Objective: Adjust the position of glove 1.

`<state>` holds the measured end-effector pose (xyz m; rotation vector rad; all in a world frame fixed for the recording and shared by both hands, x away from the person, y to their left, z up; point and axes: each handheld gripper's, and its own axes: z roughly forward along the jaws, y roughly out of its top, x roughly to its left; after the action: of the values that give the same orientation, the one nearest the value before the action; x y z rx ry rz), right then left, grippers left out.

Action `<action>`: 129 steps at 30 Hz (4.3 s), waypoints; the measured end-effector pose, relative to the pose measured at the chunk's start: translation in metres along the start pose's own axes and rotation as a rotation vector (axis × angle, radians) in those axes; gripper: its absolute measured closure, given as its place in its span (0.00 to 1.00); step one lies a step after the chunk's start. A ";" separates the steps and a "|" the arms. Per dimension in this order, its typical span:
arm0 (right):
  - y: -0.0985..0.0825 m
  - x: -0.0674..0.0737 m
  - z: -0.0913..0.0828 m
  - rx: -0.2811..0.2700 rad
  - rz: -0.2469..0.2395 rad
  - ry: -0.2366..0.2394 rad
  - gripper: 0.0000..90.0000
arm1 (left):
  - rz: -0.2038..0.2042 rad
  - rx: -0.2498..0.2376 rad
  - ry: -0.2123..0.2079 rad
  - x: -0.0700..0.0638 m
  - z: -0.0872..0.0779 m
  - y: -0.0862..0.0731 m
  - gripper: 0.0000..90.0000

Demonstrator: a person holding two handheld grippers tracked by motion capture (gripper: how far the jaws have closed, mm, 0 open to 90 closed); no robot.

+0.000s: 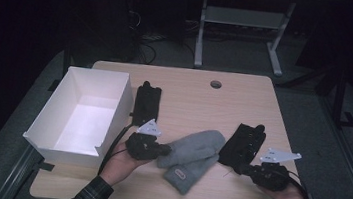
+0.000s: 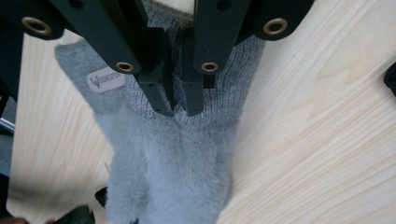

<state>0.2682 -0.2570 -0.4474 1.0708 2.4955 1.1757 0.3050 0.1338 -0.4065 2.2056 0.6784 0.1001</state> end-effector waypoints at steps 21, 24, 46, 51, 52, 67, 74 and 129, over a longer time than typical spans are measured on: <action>0.038 0.092 0.088 0.109 -0.299 0.337 1.00 | 0.004 -0.023 -0.001 -0.002 -0.006 0.005 0.94; 0.045 0.096 0.098 0.101 -0.312 0.331 1.00 | 0.000 -0.028 0.003 -0.001 -0.008 0.006 0.94; 0.053 0.078 0.087 0.111 -0.222 0.270 0.82 | -0.013 -0.092 0.036 -0.007 -0.015 -0.001 0.68; 0.048 0.058 0.065 0.133 -0.161 0.235 0.78 | -0.047 -0.097 0.057 0.002 -0.015 -0.003 0.61; 0.048 0.053 0.059 0.125 -0.156 0.223 0.78 | -0.043 -0.090 0.060 0.003 -0.014 -0.003 0.59; 0.076 -0.013 0.037 -0.036 -0.027 0.041 0.65 | -0.011 0.004 0.099 0.012 0.006 -0.014 0.52; 0.079 -0.025 0.062 0.012 0.032 0.080 0.61 | 0.005 0.012 0.070 0.013 0.011 -0.018 0.60; 0.091 -0.018 0.044 -0.020 0.028 0.028 0.99 | -0.053 -0.073 -0.030 0.013 -0.011 0.000 0.83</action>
<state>0.3488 -0.2041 -0.4131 1.0955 2.4924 1.2288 0.3128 0.1477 -0.4005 2.1137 0.7052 0.0637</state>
